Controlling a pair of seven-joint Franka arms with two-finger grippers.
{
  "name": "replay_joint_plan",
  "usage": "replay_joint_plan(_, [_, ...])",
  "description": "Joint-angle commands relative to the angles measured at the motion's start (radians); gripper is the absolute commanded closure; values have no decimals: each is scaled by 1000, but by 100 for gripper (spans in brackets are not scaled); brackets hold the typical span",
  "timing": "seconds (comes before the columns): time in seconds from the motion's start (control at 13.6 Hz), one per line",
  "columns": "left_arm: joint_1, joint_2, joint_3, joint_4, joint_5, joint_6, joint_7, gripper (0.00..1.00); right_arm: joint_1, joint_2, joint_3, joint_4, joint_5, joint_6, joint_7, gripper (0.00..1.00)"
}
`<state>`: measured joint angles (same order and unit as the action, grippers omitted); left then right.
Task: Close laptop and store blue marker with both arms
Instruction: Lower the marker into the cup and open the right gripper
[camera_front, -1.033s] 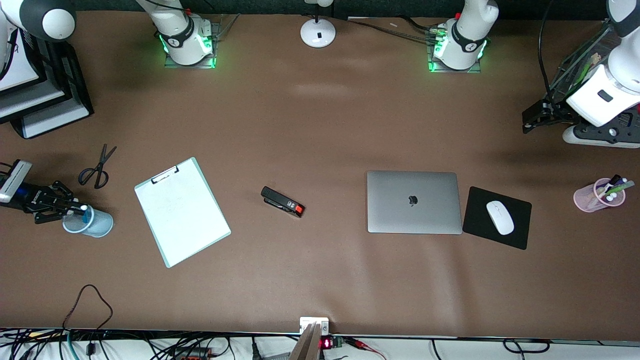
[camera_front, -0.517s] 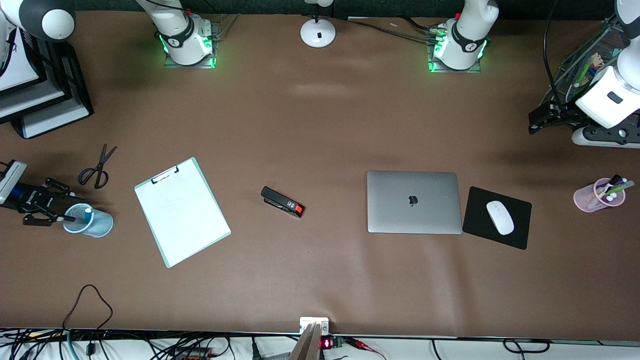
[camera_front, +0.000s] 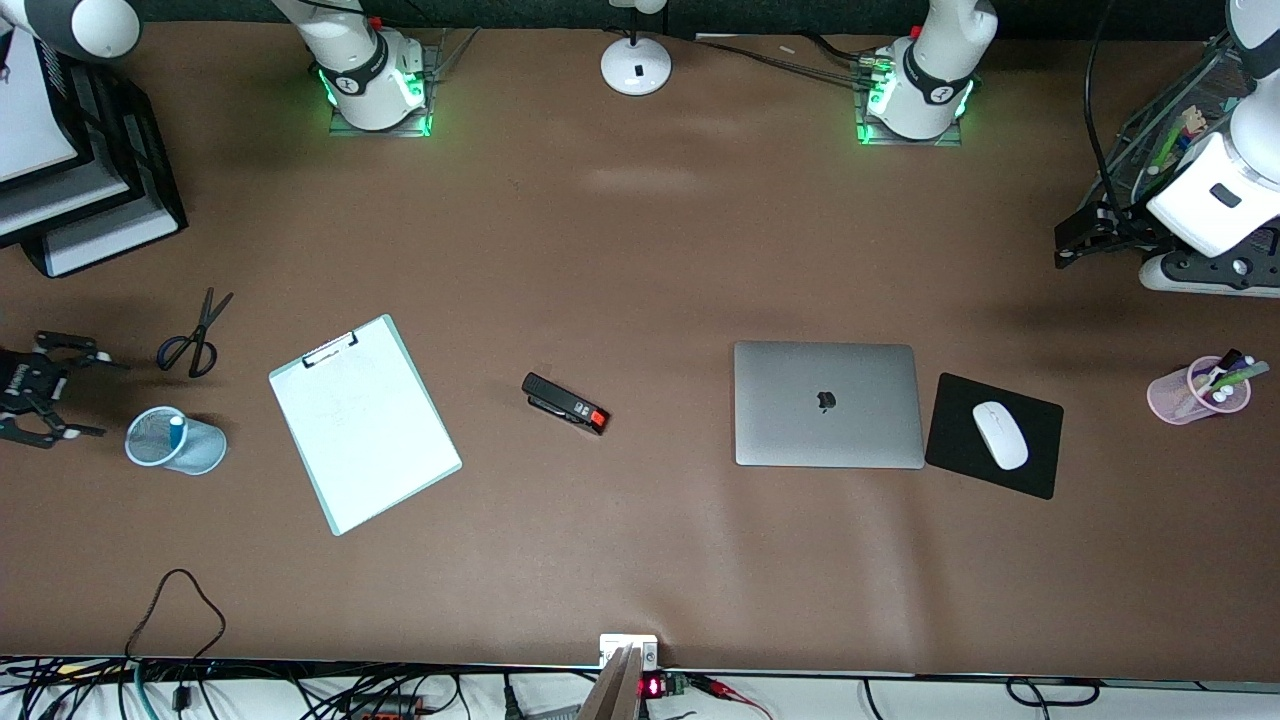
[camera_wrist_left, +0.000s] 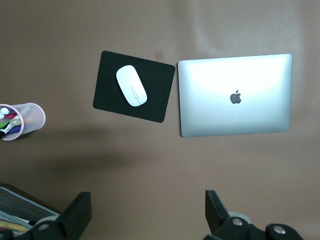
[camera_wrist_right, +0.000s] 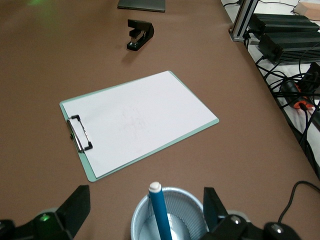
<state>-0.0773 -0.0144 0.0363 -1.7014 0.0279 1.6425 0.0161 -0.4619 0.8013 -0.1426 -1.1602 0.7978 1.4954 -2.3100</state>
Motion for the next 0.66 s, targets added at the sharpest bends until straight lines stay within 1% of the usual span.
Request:
replay_joint_plan(0.0, [1, 10, -4, 28, -10, -21, 22, 0, 25, -31, 5, 37, -32, -53, 98, 0])
replay_joint_plan(0.15, [1, 10, -4, 28, -10, -21, 22, 0, 49, -46, 0, 56, -34, -76, 159, 0])
replay_joint_plan(0.3, [-1, 10, -4, 26, -10, -23, 22, 0, 80, -92, 1, 60, -70, -80, 236, 0])
replay_joint_plan(0.59, [-4, 8, -6, 28, -10, -49, 22, 0, 144, -158, 3, 60, -95, -80, 371, 0])
